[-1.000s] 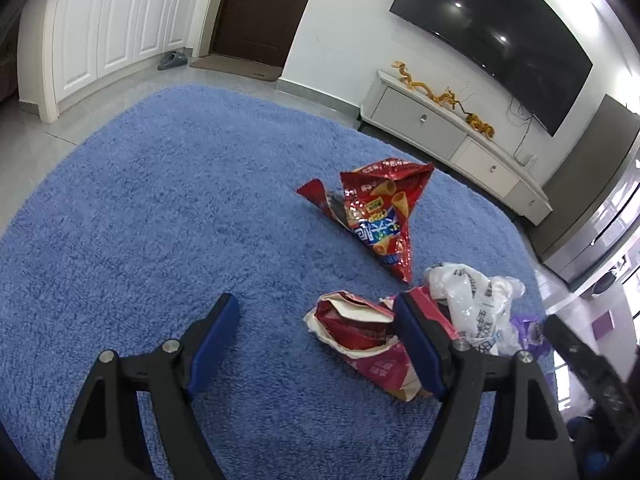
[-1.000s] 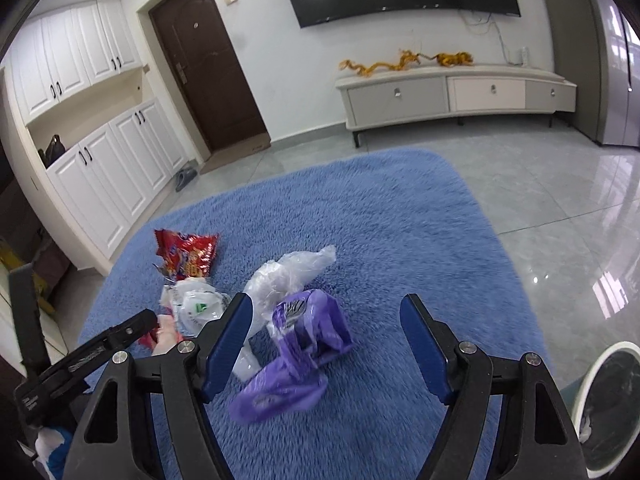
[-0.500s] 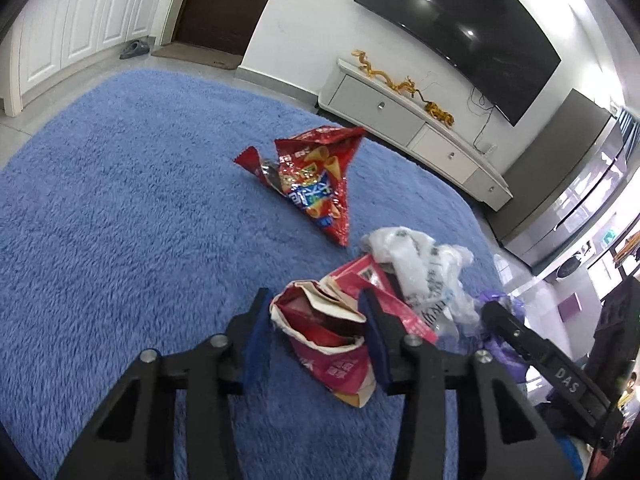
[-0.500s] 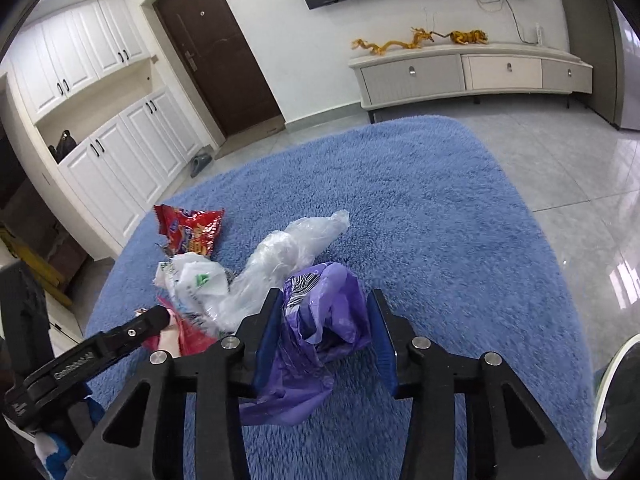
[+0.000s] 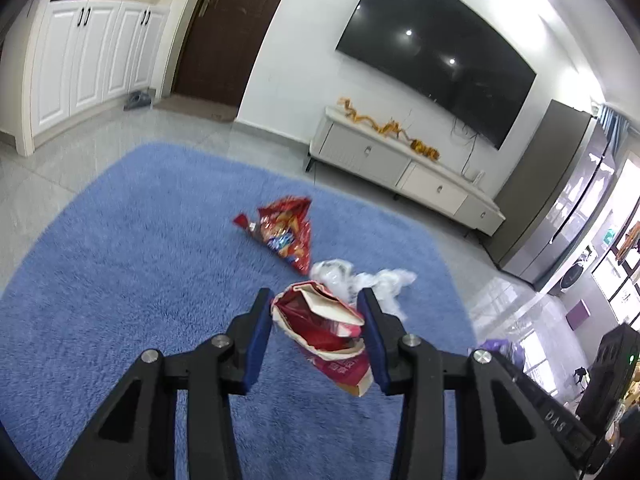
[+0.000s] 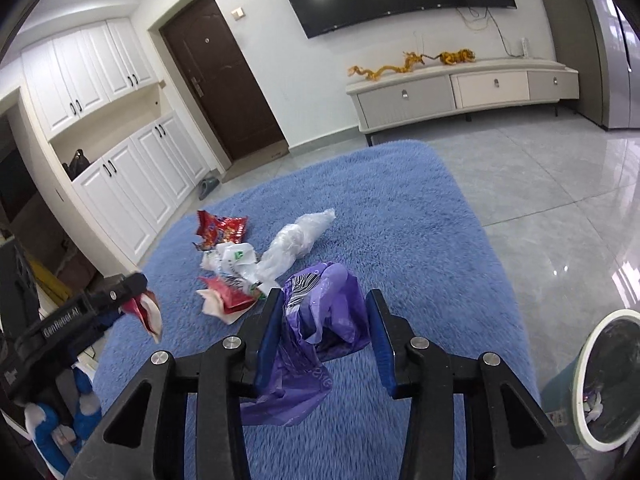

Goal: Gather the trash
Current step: 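Carry both items over the bin and open both tools to drop them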

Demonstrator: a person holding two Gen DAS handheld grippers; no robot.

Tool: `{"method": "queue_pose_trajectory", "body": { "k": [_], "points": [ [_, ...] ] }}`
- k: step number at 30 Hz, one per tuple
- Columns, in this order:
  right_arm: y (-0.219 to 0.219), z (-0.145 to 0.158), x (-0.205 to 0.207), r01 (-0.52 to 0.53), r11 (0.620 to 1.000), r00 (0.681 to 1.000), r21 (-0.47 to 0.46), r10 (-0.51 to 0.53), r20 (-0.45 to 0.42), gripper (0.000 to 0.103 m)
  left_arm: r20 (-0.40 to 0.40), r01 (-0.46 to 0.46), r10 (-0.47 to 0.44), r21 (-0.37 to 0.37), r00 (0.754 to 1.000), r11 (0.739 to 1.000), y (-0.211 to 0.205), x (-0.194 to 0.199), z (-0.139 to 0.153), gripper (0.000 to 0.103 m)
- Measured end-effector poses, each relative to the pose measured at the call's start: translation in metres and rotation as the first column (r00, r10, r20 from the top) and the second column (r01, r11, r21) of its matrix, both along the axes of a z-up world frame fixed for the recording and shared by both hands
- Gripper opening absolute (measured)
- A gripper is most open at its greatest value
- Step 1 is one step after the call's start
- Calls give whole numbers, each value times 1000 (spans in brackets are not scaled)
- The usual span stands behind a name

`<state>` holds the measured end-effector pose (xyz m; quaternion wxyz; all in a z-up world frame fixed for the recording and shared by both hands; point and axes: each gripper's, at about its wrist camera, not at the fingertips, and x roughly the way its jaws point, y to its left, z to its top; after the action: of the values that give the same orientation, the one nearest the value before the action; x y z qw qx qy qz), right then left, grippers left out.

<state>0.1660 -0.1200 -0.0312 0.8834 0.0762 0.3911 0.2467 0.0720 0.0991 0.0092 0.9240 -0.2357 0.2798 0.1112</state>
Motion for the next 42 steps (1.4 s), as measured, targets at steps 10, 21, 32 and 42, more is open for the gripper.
{"method": "queue_pose_trajectory", "body": {
  "k": [10,21,32,42],
  "points": [
    [-51,31,-35,52,998,995,34,-55,85,41,27,108,-109,41,994,993,-60,-6,27,41],
    [-166,35,-59,292,954,950,70,-298,95,41,-50,425,-425,5,904,905,-199,36,12,41],
    [-311,-2,-75,587,804,808,90,-589,-3,41,-135,673,-663,37,736,739,-357,71,-4,41],
    [-374,-54,-51,665,742,747,84,-657,-103,42,-214,755,-732,45,646,654,-464,131,-32,41]
  ]
}}
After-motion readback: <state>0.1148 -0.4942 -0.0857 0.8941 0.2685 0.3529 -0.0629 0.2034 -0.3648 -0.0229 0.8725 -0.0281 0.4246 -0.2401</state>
